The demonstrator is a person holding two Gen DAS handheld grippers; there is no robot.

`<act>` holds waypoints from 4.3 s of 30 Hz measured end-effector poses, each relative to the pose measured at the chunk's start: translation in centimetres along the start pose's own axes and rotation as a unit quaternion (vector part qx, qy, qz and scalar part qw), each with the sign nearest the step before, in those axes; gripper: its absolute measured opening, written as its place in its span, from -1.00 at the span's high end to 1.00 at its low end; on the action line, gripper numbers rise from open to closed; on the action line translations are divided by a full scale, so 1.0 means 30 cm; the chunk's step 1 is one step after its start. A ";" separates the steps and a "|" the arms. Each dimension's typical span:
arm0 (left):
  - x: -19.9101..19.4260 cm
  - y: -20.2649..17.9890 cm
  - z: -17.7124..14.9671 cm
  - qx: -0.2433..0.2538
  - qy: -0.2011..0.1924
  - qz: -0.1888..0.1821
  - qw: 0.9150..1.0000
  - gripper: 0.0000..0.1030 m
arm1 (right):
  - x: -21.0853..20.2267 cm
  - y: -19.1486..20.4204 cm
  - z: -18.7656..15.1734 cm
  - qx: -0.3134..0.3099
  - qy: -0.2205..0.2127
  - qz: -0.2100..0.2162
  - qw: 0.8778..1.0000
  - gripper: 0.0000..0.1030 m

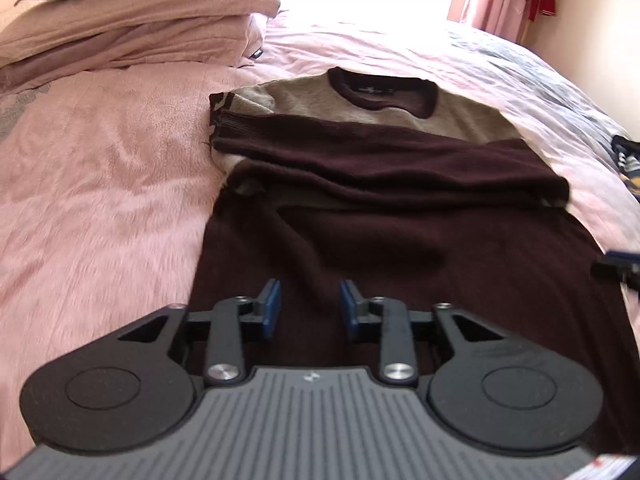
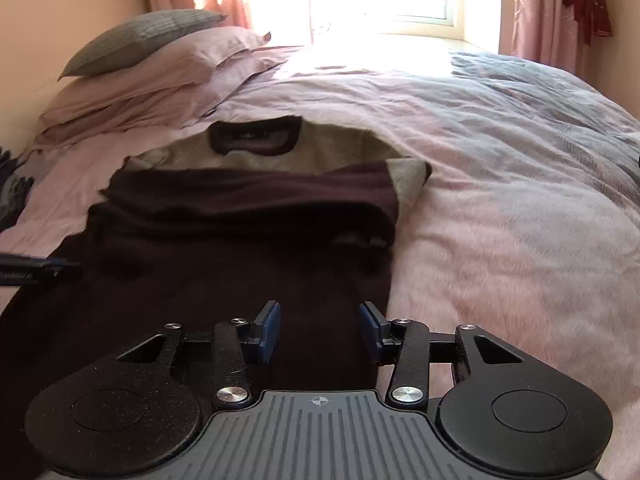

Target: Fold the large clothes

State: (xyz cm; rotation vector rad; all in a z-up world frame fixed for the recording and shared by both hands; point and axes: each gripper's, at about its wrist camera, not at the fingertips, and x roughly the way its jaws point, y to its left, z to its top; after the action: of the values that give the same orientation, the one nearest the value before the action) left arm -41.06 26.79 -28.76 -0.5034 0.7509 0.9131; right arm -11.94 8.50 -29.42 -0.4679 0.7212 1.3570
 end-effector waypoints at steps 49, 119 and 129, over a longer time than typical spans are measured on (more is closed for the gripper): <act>-0.884 -0.137 -0.697 0.009 -0.059 0.016 0.998 -0.26 | -0.806 0.406 -0.656 0.042 -0.050 -0.002 0.998 0.00; -0.961 0.326 -0.828 -0.236 -0.109 -0.317 0.912 0.94 | -0.968 -0.038 -0.670 0.323 -0.023 0.311 0.894 0.96; -0.628 0.360 -0.246 -0.243 -0.122 -0.325 0.906 0.93 | -0.702 -0.134 -0.154 0.319 -0.075 0.290 0.899 0.96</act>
State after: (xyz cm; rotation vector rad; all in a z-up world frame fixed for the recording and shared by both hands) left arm -60.24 17.75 -20.03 -0.9884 0.0841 0.5051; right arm -10.00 -10.27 -18.28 0.4102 1.1719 1.5701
